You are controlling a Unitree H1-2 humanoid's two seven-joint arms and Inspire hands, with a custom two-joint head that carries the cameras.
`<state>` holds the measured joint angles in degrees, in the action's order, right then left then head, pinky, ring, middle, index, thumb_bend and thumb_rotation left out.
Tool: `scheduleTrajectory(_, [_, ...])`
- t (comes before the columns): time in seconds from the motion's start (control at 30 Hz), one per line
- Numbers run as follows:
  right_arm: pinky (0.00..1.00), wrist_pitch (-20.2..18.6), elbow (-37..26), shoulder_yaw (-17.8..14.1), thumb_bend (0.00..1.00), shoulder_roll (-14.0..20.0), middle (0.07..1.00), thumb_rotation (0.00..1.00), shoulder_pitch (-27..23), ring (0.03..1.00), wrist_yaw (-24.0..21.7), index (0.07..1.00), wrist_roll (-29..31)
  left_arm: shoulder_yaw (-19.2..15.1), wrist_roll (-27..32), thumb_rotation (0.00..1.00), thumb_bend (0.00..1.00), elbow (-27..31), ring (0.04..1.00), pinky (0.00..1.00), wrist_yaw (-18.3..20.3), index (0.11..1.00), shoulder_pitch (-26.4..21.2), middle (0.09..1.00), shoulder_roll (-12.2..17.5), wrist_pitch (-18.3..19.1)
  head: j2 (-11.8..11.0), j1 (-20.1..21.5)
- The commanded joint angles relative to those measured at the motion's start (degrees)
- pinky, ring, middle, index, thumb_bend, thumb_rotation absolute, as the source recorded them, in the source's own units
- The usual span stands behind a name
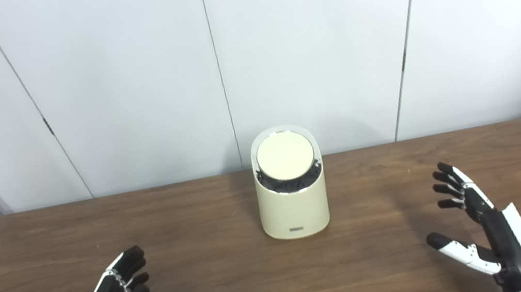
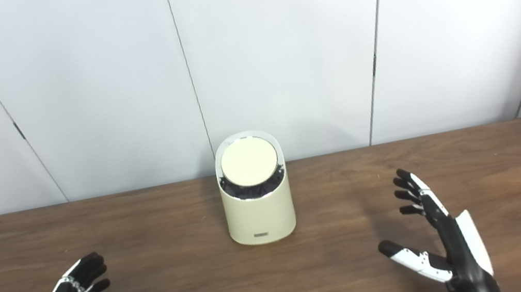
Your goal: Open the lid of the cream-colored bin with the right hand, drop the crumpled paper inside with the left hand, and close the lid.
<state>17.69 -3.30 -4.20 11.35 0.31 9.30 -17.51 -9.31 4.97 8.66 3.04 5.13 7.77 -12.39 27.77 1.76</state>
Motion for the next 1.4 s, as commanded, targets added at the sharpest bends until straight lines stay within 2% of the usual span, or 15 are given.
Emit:
scheduleTrajectory(0.0, [0.72,1.3,-0.1,-0.4,0.82,0.3,0.873,0.72,-0.4,0.821,0.5,0.902,-0.4,-0.2,-0.1,0.61,0.75,1.4,0.84,0.79,-0.2,0.817,-0.7,0.839,0.7,-2.3,0.0,0.1])
scheduleTrajectory(0.13, [0.69,1.4,-0.1,-0.4,0.82,0.2,0.867,0.71,-0.4,0.808,0.5,0.899,-0.4,-0.3,0.0,0.62,0.76,1.3,0.842,0.79,-0.2,0.818,-0.8,0.839,0.7,-2.4,0.0,0.1])
scheduleTrajectory(0.63, [0.73,0.1,-1.1,-0.1,0.82,-0.4,0.869,0.71,-1.0,0.822,0.6,0.898,-1.0,-0.3,0.4,0.61,0.76,0.9,0.845,0.79,0.1,0.817,-1.1,0.841,1.0,-2.4,0.0,0.7])
scheduleTrajectory(0.7, [0.72,-1.0,-1.5,-0.2,0.84,-0.5,0.867,0.72,-1.2,0.816,0.7,0.9,-1.7,-0.3,0.3,0.61,0.76,0.5,0.843,0.79,0.1,0.814,-1.3,0.837,1.1,-2.7,-0.1,0.8])
scheduleTrajectory(0.77, [0.71,-4.0,-2.7,-0.3,0.86,-1.0,0.863,0.7,-1.9,0.812,0.1,0.9,-1.2,-0.2,0.2,0.61,0.76,0.2,0.834,0.78,0.1,0.808,-1.4,0.829,1.0,-2.9,-0.6,1.0])
scheduleTrajectory(0.87, [0.77,-7.8,-4.4,-0.2,0.91,-1.2,0.869,0.66,-3.9,0.84,-1.0,0.9,-0.4,0.0,0.3,0.61,0.74,0.1,0.834,0.78,0.1,0.807,-1.4,0.83,0.9,-3.1,-0.7,1.3])
scheduleTrajectory(0.97, [0.8,-9.5,-4.9,-0.1,0.94,-1.0,0.863,0.66,-6.0,0.849,-1.7,0.892,-0.6,0.1,0.2,0.6,0.73,-0.1,0.849,0.8,0.2,0.817,-1.3,0.842,0.9,-3.2,-1.1,1.5])
scheduleTrajectory(1.17, [0.8,-15.4,-5.7,1.0,0.9,-1.1,0.877,0.62,-11.8,0.859,-4.0,0.9,-1.6,0.0,-0.8,0.6,0.71,-0.4,0.848,0.79,-0.5,0.817,-1.5,0.838,0.6,-3.4,-1.1,0.3])
scheduleTrajectory(1.37, [0.8,-20.2,-6.0,2.1,0.94,-1.2,0.873,0.62,-17.3,0.854,-4.9,0.9,-3.1,0.0,-0.5,0.59,0.7,-0.1,0.834,0.75,-0.3,0.809,-1.8,0.836,0.9,-4.1,-1.4,0.3])
